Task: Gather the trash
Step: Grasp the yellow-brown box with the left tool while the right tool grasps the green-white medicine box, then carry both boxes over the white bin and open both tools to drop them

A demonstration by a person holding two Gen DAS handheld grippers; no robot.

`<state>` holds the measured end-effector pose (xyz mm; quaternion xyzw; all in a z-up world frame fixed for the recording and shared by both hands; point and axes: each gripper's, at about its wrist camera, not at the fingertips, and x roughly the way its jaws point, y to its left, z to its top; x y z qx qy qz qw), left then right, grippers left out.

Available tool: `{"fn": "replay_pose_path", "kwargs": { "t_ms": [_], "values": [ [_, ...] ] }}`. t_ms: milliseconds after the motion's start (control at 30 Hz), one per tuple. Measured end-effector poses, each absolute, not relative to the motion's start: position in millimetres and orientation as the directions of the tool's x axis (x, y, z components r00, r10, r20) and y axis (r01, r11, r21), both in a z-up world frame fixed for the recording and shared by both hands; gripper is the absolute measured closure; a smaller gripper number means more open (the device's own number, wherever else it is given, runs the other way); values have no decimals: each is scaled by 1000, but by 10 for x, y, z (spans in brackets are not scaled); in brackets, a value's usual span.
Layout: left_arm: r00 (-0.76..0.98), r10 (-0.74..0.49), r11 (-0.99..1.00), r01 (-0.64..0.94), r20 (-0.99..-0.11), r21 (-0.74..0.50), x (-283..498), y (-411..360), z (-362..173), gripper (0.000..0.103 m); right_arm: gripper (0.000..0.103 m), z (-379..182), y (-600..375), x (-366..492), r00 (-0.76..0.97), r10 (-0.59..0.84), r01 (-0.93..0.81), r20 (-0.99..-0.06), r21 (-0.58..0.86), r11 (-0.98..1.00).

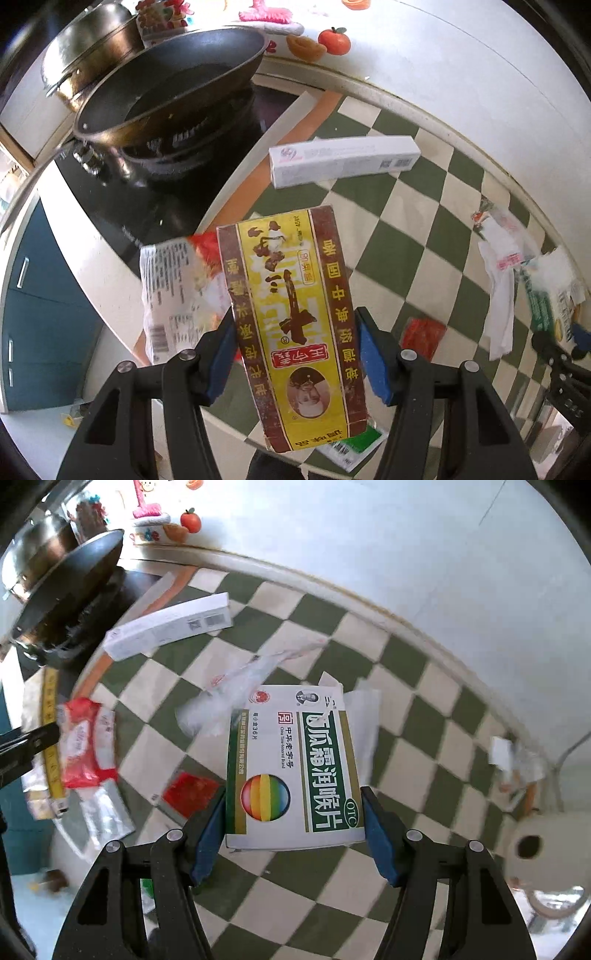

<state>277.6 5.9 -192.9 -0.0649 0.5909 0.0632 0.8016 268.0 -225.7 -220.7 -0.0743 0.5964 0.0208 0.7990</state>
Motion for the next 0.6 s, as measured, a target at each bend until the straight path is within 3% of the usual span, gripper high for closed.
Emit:
{"fn": "replay_pose_path", "kwargs": {
  "t_ms": [100, 267, 467, 600],
  "values": [
    [296, 1, 984, -172, -955, -53, 2597, 151, -1953, 46, 33, -2049, -2392, 2616, 202, 87, -84, -975, 71, 994],
    [314, -1, 975, -210, -950, -70, 2229, 523, -1897, 46, 33, -1910, -1713, 2365, 189, 160, -133, -969, 136, 982],
    [332, 79, 929, -366, -940, -52, 1509, 1507, -1814, 46, 33, -1626, -471, 1932, 195, 262, -339, -945, 185, 922],
    [279, 161, 850, -526, -947, -11, 856, 2414, -1964, 46, 33, -1854, 518, 1605, 135, 313, -503, -940, 208, 839]
  ]
}}
